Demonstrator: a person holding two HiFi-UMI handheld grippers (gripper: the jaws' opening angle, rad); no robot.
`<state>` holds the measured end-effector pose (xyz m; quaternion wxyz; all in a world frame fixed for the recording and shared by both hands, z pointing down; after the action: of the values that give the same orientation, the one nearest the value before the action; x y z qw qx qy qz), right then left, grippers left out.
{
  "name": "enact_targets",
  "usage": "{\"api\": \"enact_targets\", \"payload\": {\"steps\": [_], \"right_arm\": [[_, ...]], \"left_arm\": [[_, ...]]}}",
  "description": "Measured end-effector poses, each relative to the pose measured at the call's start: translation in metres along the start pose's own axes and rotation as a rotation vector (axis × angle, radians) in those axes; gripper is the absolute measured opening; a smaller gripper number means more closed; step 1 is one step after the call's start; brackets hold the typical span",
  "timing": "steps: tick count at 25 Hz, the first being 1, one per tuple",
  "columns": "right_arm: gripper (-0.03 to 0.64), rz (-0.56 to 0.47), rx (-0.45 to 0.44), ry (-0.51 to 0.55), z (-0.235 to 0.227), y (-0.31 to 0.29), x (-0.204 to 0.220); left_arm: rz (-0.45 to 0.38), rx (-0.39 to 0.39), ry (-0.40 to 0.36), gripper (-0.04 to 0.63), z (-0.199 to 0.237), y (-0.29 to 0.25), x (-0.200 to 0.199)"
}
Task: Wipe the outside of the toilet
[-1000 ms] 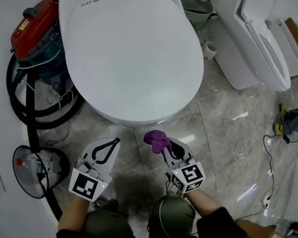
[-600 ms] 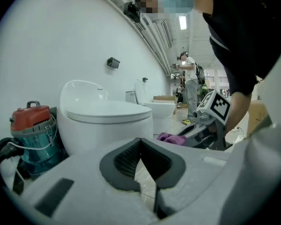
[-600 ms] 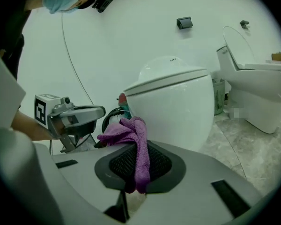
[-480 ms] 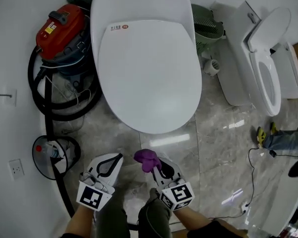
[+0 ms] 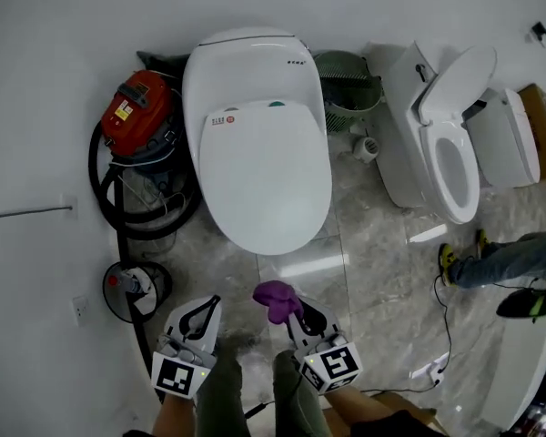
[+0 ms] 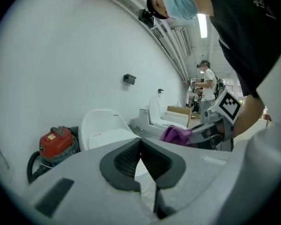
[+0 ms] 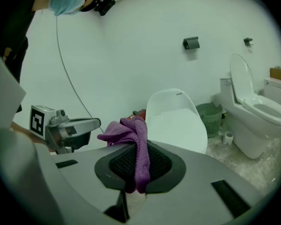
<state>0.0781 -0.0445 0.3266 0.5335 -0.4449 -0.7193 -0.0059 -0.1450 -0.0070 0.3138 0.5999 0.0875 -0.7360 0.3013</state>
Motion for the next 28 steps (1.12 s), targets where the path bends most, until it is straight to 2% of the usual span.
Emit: {"api": "enact_targets", "payload": {"steps": [6,13,16,22,28], "right_arm": [[0.040,-0.060,0.009,0.019,0.044,0.050,-0.092],[0.040,-0.073,0.016,0.047,0.075,0.103,-0.161],[0.040,-0.066,0.002,0.037,0.085,0.125,-0.179],[0.041,-0.115,-0.028,0.101,0.086,0.168,-0.203],[0.040,-0.133,-0.051,0.134,0.082,0.206,-0.219]], "left_arm": [[-0.009,-0.054,-0.037,0.003,0.019,0.040,-0.098],[-0.053,-0.078,-0.042,0.003,0.017,0.069,-0.178],[-0.041,-0.079,-0.019,0.003,0.010,0.081,-0.200],[-0.053,-0.092,-0.011,0.003,-0.019,0.099,-0.241],[-0.106,-0.131,-0.051,0.003,-0.052,0.115,-0.278]]}}
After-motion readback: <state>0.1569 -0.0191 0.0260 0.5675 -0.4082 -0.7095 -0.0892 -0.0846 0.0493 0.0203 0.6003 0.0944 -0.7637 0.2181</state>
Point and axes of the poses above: the fingertips, and each gripper's own axes: y backward along the fingers, z to its left, x out of its underside, the point moved 8 cm from there along y, backward along the fingers, and after that the axes turned 11 degrees about -y, right-handed, at the moved point
